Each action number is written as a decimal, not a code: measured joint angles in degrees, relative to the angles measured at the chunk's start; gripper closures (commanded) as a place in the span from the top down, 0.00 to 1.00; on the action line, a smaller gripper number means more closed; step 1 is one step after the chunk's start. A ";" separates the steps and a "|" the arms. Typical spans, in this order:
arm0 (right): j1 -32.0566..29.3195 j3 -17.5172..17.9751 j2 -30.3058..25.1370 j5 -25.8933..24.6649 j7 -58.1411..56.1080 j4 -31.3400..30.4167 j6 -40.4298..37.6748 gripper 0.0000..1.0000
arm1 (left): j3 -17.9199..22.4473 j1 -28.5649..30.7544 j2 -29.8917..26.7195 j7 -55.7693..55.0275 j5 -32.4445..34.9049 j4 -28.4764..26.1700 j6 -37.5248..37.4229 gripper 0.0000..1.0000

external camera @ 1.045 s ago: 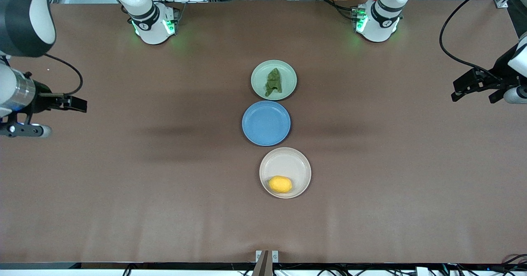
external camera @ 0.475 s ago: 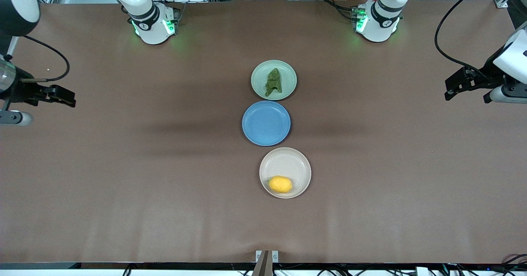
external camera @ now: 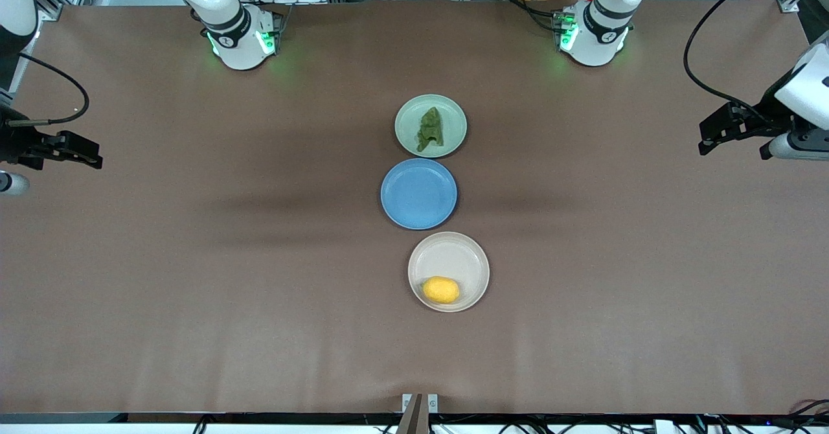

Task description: Place lemon and lettuce in plates

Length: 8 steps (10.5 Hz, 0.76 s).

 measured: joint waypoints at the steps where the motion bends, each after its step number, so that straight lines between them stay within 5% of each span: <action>1: 0.00 -0.01 0.00 0.00 0.00 -0.02 -0.04 1.00 | 0.00 0.01 0.00 0.00 0.00 0.00 -0.02 1.00; 8: 0.00 0.04 0.00 0.10 0.00 -0.06 0.38 1.00 | 0.01 0.01 0.00 0.00 0.00 0.00 -0.30 1.00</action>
